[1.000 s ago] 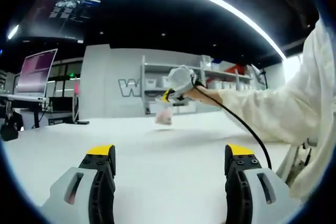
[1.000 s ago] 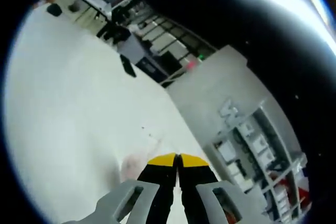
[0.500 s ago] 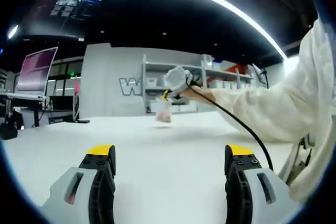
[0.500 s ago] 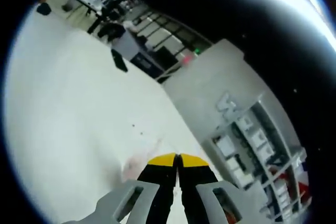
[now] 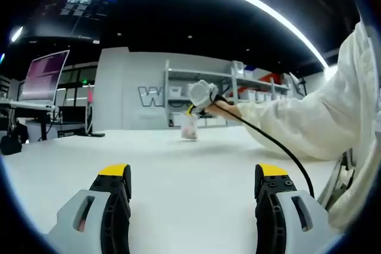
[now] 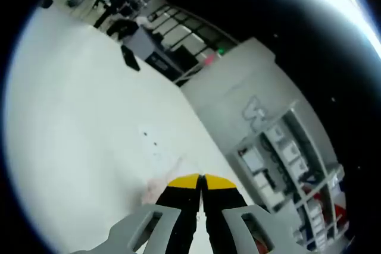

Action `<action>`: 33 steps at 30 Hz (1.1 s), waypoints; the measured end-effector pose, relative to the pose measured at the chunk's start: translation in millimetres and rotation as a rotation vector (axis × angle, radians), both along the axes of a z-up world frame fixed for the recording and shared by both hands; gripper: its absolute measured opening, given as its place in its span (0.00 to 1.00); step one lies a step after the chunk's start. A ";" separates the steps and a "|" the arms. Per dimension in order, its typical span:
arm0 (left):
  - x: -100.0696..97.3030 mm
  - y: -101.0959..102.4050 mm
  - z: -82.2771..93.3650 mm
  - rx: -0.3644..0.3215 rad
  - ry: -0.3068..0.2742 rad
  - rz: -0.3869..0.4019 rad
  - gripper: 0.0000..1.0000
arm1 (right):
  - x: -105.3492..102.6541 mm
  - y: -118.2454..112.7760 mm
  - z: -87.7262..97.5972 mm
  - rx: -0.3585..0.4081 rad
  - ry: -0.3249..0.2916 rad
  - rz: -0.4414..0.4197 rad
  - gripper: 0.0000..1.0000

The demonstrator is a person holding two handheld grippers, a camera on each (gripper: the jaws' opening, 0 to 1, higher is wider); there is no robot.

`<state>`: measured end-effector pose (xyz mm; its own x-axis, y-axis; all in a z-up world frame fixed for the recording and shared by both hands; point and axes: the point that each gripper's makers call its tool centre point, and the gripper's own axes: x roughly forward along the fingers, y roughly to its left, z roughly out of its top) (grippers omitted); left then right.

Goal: Open the resealable bag by pulling the two sides of the seal apart until the entire bag opening is separated and visibly accessible.

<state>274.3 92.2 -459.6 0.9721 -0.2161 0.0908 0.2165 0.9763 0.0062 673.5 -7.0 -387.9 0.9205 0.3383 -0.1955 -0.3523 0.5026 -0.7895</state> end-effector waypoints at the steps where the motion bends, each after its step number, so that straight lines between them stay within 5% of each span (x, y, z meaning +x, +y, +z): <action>1: 0.0 0.3 -0.1 -0.001 0.000 0.001 0.85 | -1.5 2.2 -2.9 0.008 0.005 0.006 0.00; 13: -0.8 -0.7 0.4 -0.013 -0.001 0.005 0.85 | -8.6 26.9 -30.7 0.156 0.151 0.073 0.00; 23: -3.1 0.5 1.3 -0.029 -0.007 0.007 0.86 | -39.8 43.5 -63.6 0.217 0.271 0.132 0.00; 28: -4.3 0.7 0.7 -0.033 -0.005 0.010 0.86 | -50.8 52.4 -64.0 0.307 0.345 0.175 0.10; 33: -6.0 -1.7 3.7 -0.035 -0.011 0.003 0.86 | -59.7 47.9 -54.6 0.329 0.338 0.186 0.10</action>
<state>268.3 90.5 -455.9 0.9716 -0.2098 0.1094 0.2138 0.9765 -0.0259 613.8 40.9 -442.5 0.7427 0.5842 -0.3273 -0.6678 0.6101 -0.4264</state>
